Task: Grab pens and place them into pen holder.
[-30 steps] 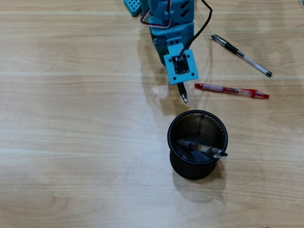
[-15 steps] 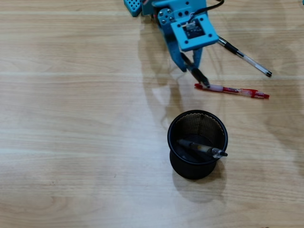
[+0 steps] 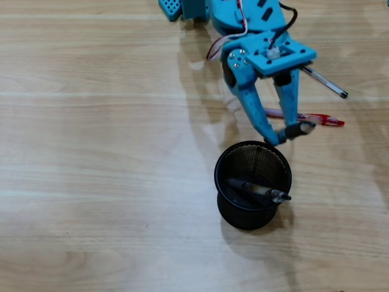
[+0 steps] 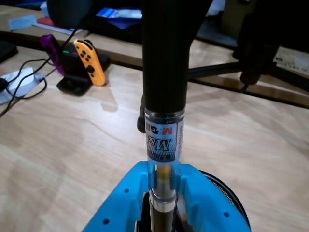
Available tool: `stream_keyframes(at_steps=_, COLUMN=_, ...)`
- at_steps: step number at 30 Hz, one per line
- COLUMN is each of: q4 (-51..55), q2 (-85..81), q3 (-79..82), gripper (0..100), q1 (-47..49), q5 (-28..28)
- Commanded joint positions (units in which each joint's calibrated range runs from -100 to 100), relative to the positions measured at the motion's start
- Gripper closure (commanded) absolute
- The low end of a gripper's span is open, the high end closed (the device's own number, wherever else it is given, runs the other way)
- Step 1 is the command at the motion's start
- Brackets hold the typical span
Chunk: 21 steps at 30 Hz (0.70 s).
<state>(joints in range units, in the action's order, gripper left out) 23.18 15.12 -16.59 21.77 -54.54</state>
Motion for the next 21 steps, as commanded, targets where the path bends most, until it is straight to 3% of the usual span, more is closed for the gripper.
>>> stream_keyframes(at_steps=1, q4=-4.0, q2=1.5, q3=-3.0, gripper=98, q1=-1.0, q5=0.3)
stream_keyframes(at_steps=16, q4=-6.5, q2=6.1, q3=-0.5, gripper=98, q1=-5.5, q5=1.8)
stream_keyframes(at_steps=21, q4=-6.5, q2=6.0, q3=0.5, gripper=87, q1=-5.4, q5=1.9)
